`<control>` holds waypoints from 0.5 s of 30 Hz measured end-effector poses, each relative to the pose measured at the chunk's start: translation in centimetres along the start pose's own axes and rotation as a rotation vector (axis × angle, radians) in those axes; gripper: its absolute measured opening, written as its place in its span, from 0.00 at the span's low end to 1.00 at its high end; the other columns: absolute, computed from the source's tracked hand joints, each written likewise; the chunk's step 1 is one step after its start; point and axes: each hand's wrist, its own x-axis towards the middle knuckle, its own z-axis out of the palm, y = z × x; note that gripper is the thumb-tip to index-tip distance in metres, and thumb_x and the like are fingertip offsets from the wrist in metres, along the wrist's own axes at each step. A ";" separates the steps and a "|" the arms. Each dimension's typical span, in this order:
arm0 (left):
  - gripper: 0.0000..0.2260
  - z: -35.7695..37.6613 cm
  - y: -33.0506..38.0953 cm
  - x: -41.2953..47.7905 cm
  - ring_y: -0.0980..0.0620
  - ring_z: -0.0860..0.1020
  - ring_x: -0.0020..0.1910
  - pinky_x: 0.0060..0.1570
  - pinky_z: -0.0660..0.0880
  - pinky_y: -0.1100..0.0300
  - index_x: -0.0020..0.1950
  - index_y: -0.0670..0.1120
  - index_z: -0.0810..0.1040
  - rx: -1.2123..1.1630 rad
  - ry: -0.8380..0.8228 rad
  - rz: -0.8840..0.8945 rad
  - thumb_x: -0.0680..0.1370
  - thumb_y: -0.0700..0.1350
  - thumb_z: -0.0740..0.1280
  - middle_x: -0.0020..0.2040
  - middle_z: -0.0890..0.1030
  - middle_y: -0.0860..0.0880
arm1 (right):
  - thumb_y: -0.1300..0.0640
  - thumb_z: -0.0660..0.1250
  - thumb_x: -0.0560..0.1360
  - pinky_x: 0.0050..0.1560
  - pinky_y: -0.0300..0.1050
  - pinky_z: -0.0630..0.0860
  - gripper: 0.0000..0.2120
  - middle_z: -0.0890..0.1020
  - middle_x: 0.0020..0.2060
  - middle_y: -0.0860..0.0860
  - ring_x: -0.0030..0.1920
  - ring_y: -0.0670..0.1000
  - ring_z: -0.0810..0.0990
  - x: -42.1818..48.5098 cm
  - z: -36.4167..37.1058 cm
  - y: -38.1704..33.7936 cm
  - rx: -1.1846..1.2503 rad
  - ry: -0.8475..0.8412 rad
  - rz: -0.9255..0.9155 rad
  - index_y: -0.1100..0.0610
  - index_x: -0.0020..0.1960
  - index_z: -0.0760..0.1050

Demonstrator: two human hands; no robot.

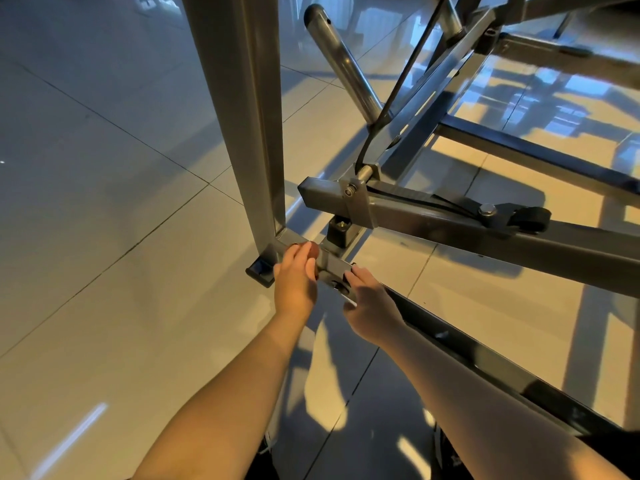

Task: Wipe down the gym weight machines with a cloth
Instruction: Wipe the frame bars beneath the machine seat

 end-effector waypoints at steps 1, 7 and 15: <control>0.18 0.1 0.3 0.0 0.44 0.66 0.68 0.64 0.67 0.56 0.77 0.51 0.68 -0.013 0.019 -0.012 0.86 0.46 0.54 0.76 0.67 0.49 | 0.61 0.68 0.78 0.56 0.38 0.78 0.21 0.75 0.63 0.53 0.58 0.50 0.78 0.1 -0.3 0.1 0.002 -0.033 -0.007 0.60 0.70 0.71; 0.16 3.1 1.9 -3.4 0.39 0.75 0.66 0.68 0.73 0.51 0.68 0.40 0.76 -0.056 -0.030 0.202 0.83 0.43 0.59 0.66 0.77 0.38 | 0.57 0.56 0.84 0.48 0.34 0.70 0.12 0.81 0.52 0.51 0.50 0.47 0.78 -2.4 -1.8 2.1 -0.069 0.123 0.122 0.57 0.57 0.78; 0.20 4.1 5.9 -9.9 0.41 0.68 0.70 0.58 0.79 0.46 0.76 0.48 0.69 0.016 -0.208 0.313 0.83 0.48 0.63 0.73 0.70 0.46 | 0.57 0.57 0.85 0.77 0.43 0.59 0.18 0.74 0.72 0.50 0.76 0.50 0.65 -7.5 -4.0 1.8 -0.354 0.023 0.121 0.54 0.74 0.72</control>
